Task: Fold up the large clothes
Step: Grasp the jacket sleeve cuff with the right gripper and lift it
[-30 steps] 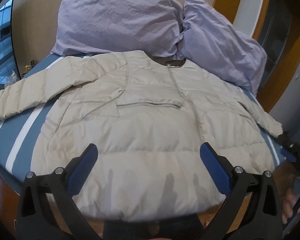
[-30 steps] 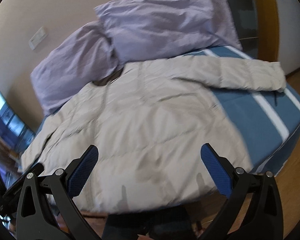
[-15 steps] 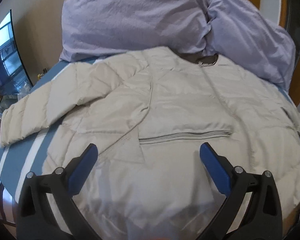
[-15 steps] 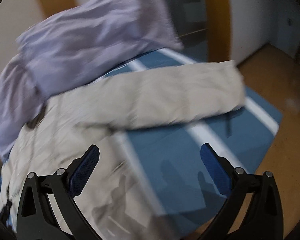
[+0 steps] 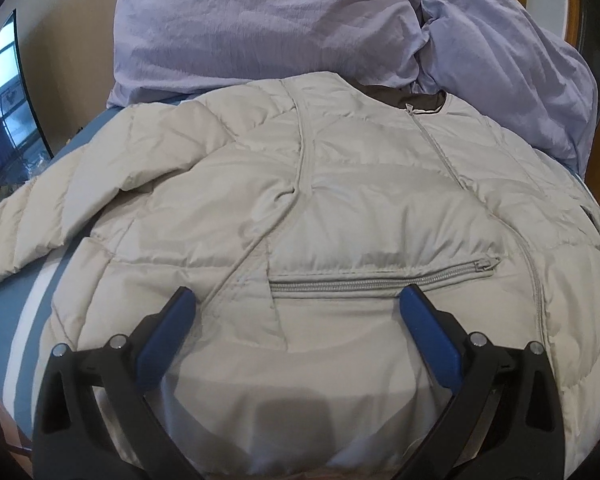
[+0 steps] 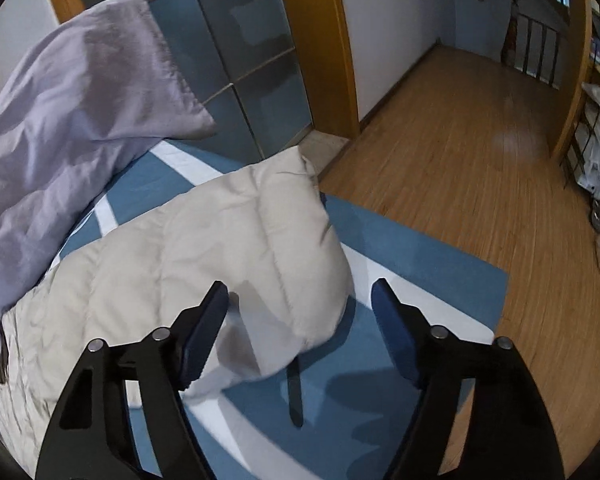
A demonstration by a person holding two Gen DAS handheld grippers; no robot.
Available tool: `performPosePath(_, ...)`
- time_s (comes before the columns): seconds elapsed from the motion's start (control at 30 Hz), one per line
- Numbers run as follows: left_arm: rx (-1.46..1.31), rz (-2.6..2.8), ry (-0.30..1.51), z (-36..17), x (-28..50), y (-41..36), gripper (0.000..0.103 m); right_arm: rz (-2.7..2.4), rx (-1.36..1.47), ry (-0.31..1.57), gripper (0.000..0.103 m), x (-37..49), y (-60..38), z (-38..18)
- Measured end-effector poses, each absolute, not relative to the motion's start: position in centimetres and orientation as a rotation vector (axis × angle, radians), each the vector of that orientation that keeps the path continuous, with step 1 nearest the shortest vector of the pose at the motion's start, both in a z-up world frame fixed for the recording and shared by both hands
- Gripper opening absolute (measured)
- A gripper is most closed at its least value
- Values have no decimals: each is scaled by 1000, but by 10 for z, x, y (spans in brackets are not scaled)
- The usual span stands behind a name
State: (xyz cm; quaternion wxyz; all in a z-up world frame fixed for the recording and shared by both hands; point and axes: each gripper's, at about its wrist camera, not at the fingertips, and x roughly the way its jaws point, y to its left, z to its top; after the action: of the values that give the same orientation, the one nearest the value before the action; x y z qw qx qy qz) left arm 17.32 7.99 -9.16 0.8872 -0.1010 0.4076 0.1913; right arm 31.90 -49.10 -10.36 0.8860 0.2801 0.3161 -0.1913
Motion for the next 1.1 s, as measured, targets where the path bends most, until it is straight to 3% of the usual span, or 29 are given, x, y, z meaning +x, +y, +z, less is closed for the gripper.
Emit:
performPosePath(0.1,-213,395,852,-94,175,80,101,-415,593,668,74,325,-496,-107)
performPosePath(0.27,-225,388,855,-96,176,82,101,-399,650,683,63,331,-499,-116)
performPosePath(0.37,-231,385,854,-97,176,82,101,-382,623,681,49,332,-492,-115)
performPosePath(0.43,-235,383,853,-98,176,83,101,-370,612,678,33,333,-488,-114)
performPosePath(0.53,-240,380,852,-98,175,83,101,-357,591,661,22,332,-482,-107)
performPosePath(1.1,-263,372,845,-97,174,84,101,-128,258,534,20,355,-325,-6)
